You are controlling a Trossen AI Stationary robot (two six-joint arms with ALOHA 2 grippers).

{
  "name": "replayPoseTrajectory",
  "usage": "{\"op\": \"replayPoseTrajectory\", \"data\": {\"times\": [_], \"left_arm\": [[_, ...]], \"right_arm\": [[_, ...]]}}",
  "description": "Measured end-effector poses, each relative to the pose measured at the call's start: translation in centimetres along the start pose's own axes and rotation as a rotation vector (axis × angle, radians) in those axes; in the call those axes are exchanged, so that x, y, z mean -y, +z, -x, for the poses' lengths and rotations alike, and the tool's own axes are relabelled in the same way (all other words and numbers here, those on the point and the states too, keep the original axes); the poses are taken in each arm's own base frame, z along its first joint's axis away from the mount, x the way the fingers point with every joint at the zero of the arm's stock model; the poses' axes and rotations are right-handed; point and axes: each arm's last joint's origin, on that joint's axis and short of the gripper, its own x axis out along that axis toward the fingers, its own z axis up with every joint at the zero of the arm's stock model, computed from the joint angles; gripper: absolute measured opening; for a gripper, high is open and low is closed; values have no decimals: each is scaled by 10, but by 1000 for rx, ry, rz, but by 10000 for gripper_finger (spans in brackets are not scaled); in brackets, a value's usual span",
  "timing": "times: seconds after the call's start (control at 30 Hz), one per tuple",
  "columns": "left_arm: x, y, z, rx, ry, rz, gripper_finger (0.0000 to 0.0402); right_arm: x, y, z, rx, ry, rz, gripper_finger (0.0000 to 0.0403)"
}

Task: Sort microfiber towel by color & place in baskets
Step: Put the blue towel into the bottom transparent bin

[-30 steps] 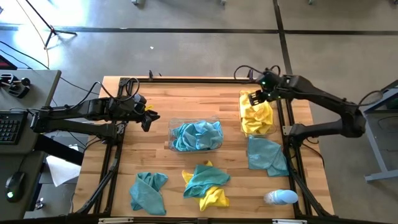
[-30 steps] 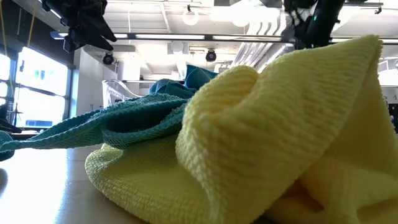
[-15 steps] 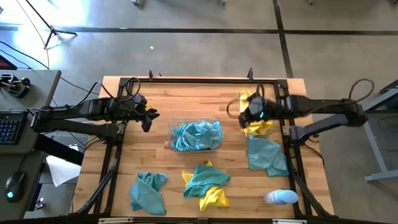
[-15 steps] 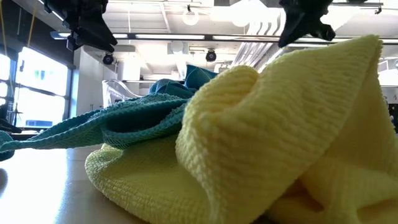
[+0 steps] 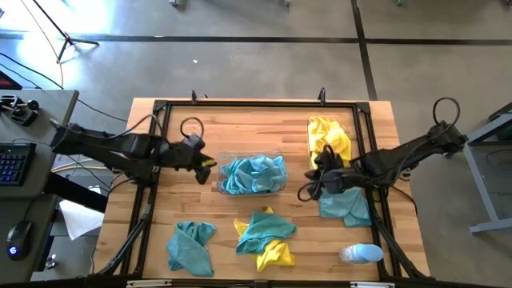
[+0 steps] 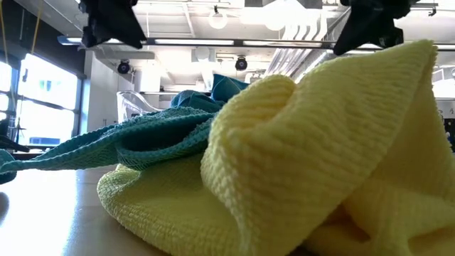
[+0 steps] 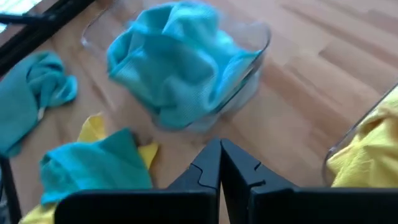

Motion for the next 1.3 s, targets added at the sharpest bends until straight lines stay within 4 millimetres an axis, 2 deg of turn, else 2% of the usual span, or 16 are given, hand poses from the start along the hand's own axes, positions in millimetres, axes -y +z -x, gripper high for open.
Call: {"op": "replayPoseTrajectory", "data": {"times": [0.13,0.27,0.37,0.53,0.73,0.87,1.03,1.3], "left_arm": [[30,-3,-3,-59,27,50,55],[59,-10,-5,-129,127,103,28],[81,-20,-5,-169,199,141,5],[107,-45,-2,-216,264,214,6],[120,-87,3,-287,343,277,1],[126,-109,3,-321,394,351,11],[132,-138,-2,-406,499,405,45],[138,-180,-11,-528,666,470,124]], "right_arm": [[-4,-10,0,-19,34,28,1],[-7,-17,4,-55,68,70,1],[-10,-21,6,-67,86,108,1],[-12,-24,9,-73,102,165,0],[-12,-26,10,-106,126,206,0],[-12,-26,10,-109,126,235,0],[-12,-26,10,-108,128,260,0],[-12,-27,10,-112,128,273,0]]}}
